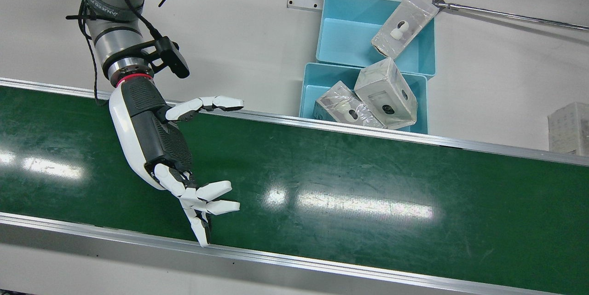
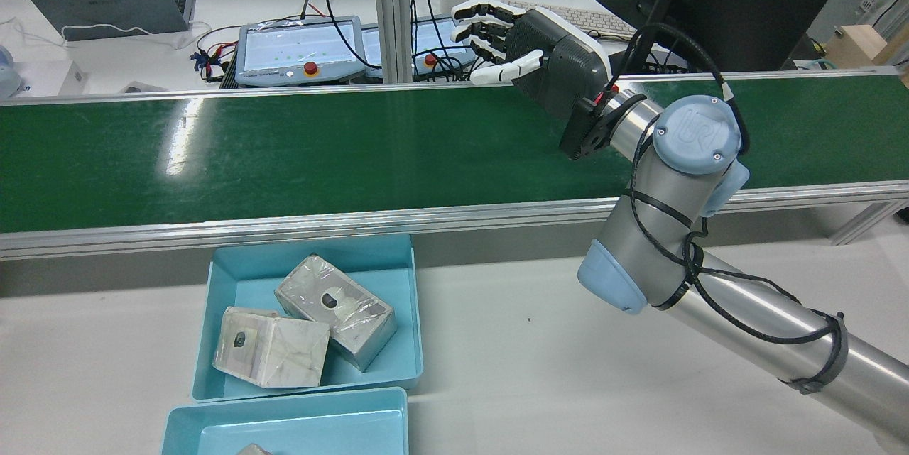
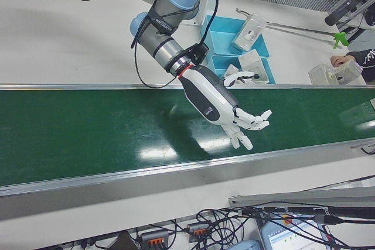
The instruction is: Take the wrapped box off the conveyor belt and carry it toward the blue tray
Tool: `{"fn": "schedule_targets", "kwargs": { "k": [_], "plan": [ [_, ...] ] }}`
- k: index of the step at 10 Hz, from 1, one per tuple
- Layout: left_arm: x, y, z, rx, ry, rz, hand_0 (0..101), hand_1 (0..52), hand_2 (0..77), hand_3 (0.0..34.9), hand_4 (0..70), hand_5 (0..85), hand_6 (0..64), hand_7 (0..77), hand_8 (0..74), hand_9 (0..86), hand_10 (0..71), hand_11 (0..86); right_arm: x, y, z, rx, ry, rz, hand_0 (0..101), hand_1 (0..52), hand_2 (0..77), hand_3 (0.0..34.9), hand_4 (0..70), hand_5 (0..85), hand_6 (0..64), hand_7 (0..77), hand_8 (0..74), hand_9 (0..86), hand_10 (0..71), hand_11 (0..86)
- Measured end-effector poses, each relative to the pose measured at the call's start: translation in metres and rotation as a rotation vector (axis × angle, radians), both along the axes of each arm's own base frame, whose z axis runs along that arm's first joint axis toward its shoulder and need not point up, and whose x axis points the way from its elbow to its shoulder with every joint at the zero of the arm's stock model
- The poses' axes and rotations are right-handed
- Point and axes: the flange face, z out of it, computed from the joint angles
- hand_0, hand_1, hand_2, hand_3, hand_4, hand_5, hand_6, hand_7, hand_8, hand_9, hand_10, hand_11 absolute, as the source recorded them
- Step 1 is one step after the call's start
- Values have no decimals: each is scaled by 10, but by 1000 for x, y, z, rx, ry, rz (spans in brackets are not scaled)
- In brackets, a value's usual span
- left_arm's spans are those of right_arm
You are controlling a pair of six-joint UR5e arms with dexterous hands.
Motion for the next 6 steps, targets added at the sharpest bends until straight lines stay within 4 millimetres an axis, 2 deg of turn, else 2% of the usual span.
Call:
{"fn": "schedule_targets", "kwargs": {
  "k": [2,3,6],
  "plan": [
    [0,0,0,0,0,0,0,0,5,0,0,11,0,5,0,0,0,0,-2,0,0,3,4,2,492,169,196,184,153,344,76,262,0,60,0,16],
    [0,0,0,0,0,0,0,0,5,0,0,11,0,5,0,0,0,0,-4,1,-1,6,9,3,488,147,180,187,164,344,76,262,0,60,0,16],
    [0,0,0,0,0,0,0,0,5,0,0,11,0,0,0,0,5,0,-8,3,-2,11,19,5,489,169,202,206,153,344,76,273,0,71,0,16]
  ]
}}
